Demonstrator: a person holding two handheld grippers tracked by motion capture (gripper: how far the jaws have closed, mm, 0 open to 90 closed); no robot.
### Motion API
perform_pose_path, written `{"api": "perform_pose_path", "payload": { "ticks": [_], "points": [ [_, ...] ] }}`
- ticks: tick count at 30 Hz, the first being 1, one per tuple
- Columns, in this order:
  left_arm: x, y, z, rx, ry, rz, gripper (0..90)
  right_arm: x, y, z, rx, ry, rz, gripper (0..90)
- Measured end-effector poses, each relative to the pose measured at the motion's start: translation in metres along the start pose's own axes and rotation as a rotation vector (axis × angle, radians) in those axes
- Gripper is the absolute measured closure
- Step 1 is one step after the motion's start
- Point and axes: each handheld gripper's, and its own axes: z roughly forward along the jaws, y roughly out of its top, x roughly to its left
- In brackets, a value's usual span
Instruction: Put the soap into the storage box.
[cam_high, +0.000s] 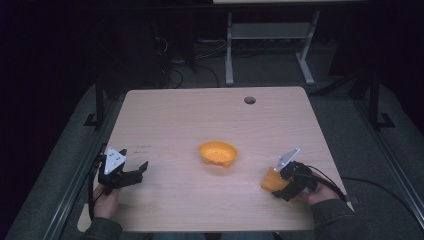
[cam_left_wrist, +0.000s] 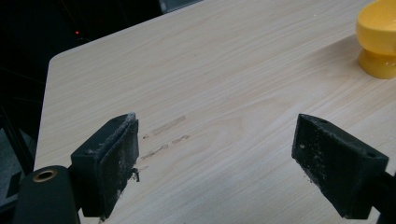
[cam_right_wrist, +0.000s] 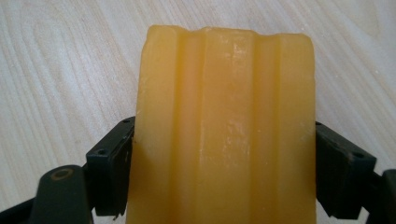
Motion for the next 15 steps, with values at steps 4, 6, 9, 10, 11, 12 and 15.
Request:
{"api": "perform_pose_path", "payload": {
  "ticks": [4,6,9,10,11,12,15],
  "points": [
    [-0.0002,0.0001,-0.0002,-0.001,0.0,-0.001,14.1,0.0001,-0.0001,-0.0006,0.003,0.006,-0.018,20.1],
    [0.0,0.0,-0.0001,-0.003,-0.001,-0.001,14.1,0.0001,-0.0002,-0.0007,0.002,0.007,-0.02,20.2],
    [0.0006,-0.0001,-0.0005,-0.008,0.001,-0.005,14.1,0.0012,0.0003,-0.0016,-0.001,0.005,-0.026,20.3],
    [0.0008,-0.0001,-0.0007,-0.007,0.001,-0.003,14.1,0.0012,0.0003,-0.0016,-0.001,0.005,-0.026,20.3],
    [0.0008,0.0,-0.001,-0.006,0.002,-0.005,14.1,0.0016,0.0006,-0.0022,-0.004,0.005,-0.026,20.3],
    [0.0011,-0.0001,-0.0014,-0.007,0.001,-0.006,14.1,0.0024,0.0015,-0.0034,-0.01,0.007,-0.032,20.4],
    [0.0012,-0.0001,-0.0014,-0.008,0.002,-0.005,14.1,0.0035,0.0029,-0.0054,-0.011,0.004,-0.037,20.4]
  ]
}}
